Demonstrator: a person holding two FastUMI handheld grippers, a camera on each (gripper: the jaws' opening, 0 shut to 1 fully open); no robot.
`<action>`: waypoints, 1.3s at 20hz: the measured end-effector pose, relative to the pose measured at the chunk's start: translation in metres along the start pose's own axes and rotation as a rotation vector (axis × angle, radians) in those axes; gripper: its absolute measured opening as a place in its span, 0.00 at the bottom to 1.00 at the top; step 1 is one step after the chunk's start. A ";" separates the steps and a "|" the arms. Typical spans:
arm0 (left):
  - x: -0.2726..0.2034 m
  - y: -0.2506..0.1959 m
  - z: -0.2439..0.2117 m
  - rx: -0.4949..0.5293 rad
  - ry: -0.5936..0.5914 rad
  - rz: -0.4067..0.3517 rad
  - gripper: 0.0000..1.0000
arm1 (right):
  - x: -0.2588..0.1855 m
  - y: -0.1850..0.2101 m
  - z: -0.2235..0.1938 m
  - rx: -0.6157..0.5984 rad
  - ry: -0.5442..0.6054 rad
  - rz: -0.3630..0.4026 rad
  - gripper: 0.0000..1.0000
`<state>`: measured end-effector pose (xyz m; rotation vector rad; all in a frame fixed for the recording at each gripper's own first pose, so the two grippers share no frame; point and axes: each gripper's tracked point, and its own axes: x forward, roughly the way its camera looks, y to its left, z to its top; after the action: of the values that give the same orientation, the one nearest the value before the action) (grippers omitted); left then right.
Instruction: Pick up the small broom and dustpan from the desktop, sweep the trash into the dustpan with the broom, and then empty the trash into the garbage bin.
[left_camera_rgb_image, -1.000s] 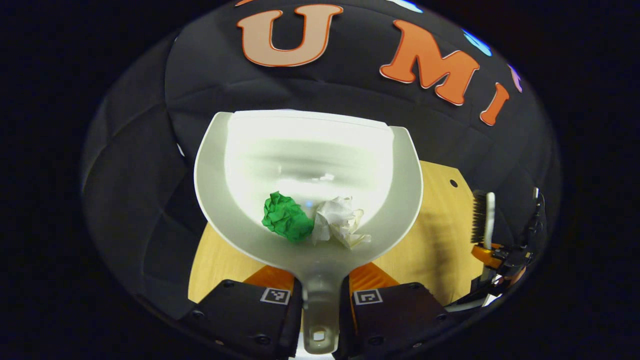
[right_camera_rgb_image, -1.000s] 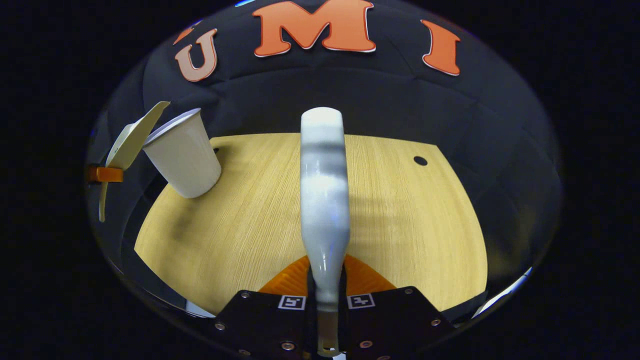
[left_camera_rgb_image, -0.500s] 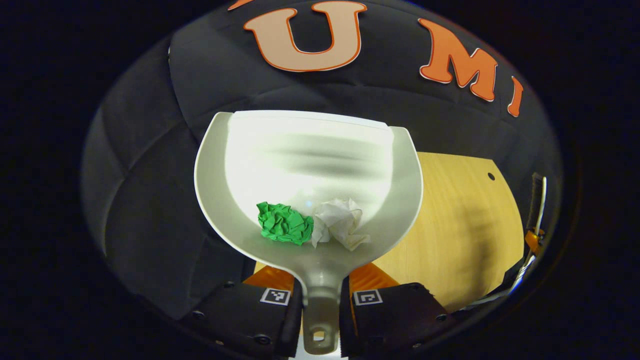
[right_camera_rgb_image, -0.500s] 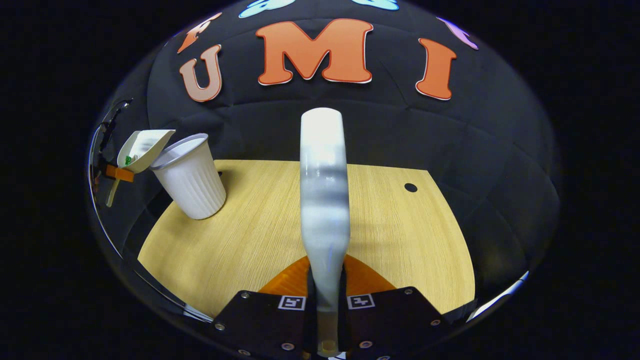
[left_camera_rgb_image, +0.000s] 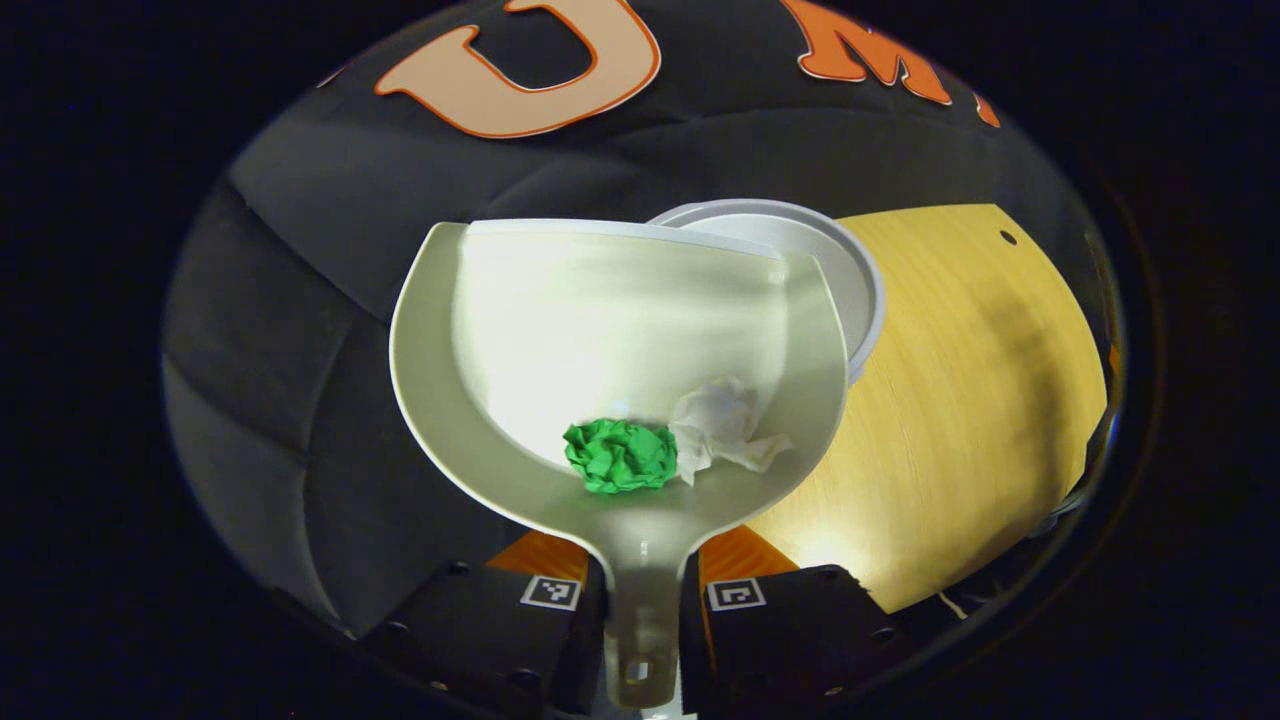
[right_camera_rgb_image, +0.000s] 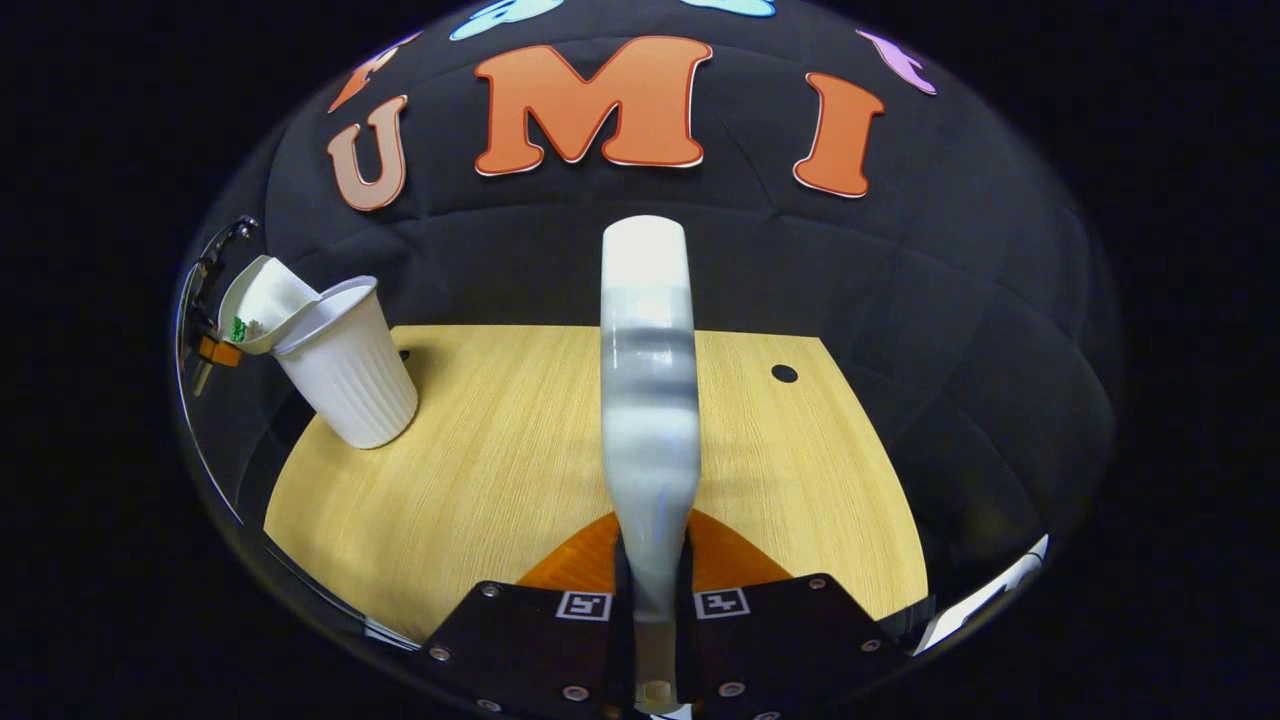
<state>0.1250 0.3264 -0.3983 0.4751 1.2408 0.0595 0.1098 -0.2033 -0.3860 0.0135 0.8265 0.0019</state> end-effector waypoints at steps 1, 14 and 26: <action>0.001 0.003 -0.004 0.042 0.009 0.018 0.31 | 0.002 0.001 0.000 0.000 0.003 -0.002 0.15; -0.055 0.074 0.034 0.696 0.103 0.371 0.31 | 0.013 -0.002 -0.002 0.002 0.030 -0.034 0.15; -0.030 0.096 -0.002 0.826 0.025 0.512 0.31 | 0.015 -0.002 -0.005 0.007 0.036 -0.041 0.15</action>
<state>0.1330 0.4044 -0.3361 1.5064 1.1040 -0.0184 0.1164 -0.2055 -0.4001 0.0026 0.8624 -0.0396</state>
